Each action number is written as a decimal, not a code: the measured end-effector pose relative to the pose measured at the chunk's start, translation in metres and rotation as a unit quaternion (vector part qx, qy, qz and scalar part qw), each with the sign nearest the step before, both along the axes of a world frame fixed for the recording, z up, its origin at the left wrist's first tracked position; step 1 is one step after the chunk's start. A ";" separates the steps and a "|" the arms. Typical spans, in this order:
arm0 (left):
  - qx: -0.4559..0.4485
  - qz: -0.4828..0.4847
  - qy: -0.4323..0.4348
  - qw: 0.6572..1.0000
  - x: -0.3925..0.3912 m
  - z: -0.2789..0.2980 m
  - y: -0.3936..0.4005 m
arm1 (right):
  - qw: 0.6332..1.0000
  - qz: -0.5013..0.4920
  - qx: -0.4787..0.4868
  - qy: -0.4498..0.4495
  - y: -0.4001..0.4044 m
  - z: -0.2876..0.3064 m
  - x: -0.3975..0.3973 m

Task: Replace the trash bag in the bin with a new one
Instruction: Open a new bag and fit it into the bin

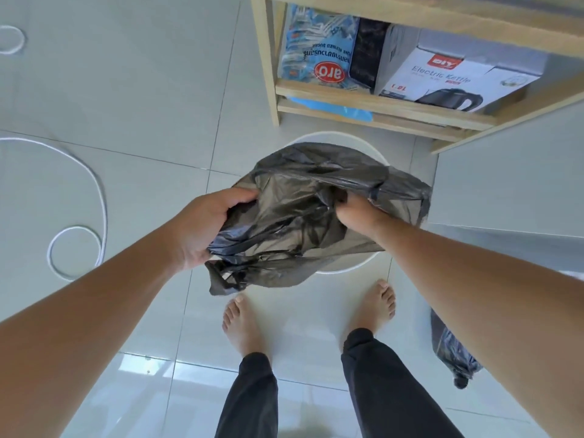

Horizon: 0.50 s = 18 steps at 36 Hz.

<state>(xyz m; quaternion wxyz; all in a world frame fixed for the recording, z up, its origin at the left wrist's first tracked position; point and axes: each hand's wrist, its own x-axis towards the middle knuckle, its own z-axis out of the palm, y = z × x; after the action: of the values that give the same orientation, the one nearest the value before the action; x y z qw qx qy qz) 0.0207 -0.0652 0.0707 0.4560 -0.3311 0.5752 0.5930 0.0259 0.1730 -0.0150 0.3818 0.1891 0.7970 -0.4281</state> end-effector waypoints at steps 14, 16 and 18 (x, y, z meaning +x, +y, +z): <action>-0.078 -0.002 0.017 0.997 -0.020 -0.014 0.007 | 0.960 0.224 0.170 0.008 -0.003 0.002 -0.026; -0.102 -0.013 0.023 0.994 -0.023 -0.019 0.010 | 0.955 0.241 0.171 0.020 0.008 0.015 -0.034; -0.116 -0.032 0.027 0.992 -0.027 -0.024 0.014 | 0.961 0.223 0.161 0.037 0.022 0.026 -0.035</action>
<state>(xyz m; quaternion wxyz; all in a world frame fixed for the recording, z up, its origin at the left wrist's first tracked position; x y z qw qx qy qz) -0.0059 -0.0515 0.0471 0.4173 -0.3472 0.6627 0.5159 -0.0087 0.1953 0.0107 0.4023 0.0494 0.8909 -0.2050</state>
